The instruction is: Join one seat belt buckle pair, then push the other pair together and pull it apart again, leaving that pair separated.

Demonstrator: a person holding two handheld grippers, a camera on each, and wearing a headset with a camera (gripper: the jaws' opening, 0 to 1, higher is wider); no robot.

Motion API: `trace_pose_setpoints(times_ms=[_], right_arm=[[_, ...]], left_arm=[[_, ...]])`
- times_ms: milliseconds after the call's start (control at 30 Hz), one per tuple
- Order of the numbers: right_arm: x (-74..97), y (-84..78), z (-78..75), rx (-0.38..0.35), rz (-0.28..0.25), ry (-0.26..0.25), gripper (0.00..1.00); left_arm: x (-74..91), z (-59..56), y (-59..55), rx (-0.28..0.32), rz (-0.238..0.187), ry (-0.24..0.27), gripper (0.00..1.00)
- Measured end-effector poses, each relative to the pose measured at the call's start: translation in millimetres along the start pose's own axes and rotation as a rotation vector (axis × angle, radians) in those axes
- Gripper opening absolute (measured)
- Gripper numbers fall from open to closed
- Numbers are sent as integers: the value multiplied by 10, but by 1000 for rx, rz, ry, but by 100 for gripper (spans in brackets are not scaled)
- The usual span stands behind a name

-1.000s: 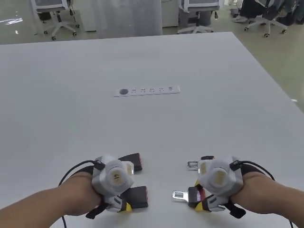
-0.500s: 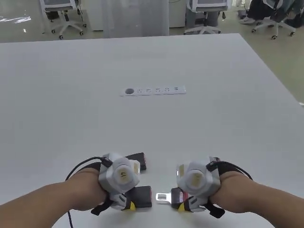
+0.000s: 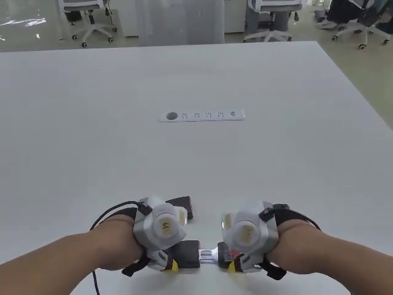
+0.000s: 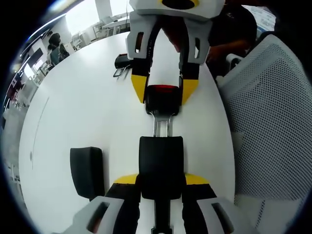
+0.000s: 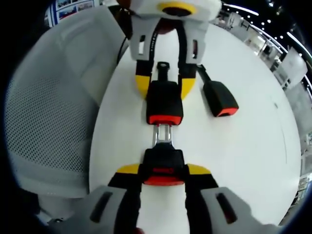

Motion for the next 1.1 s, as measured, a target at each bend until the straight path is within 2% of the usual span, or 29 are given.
trace_pose_setpoints(times_ms=[233,467,567,733,800,1100], right_arm=[[15,4,-5,15,-5,-2,34],[-11,47,15,41,-18,10,34],[-39,72,-5,7,-56,14,33],[-44,84,-4,2,-62,0,32],[-48,87,-20,-20,-65,8,31],[-81,156,-39,-10,-62,21,31]], left_arm=[[-2,2,7,-14,-5,-6,33],[-7,1,27,-39,9,-15,33],[-6,0,26,-54,2,-15,33],[-4,7,8,-37,-29,-10,33],[-7,9,9,-30,-30,-10,33],[-9,11,8,-18,-32,-7,32]])
Point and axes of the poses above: the centre of the closed fingertips' face, and the gripper's own axes: x roughly backward along the fingers, z roughly to its left, y roughly out of its top, the point moved 5 cm from there along x, roughly backward along the fingers, and after that the axes turned 3 degrees about -x, right-handed, at the moved point
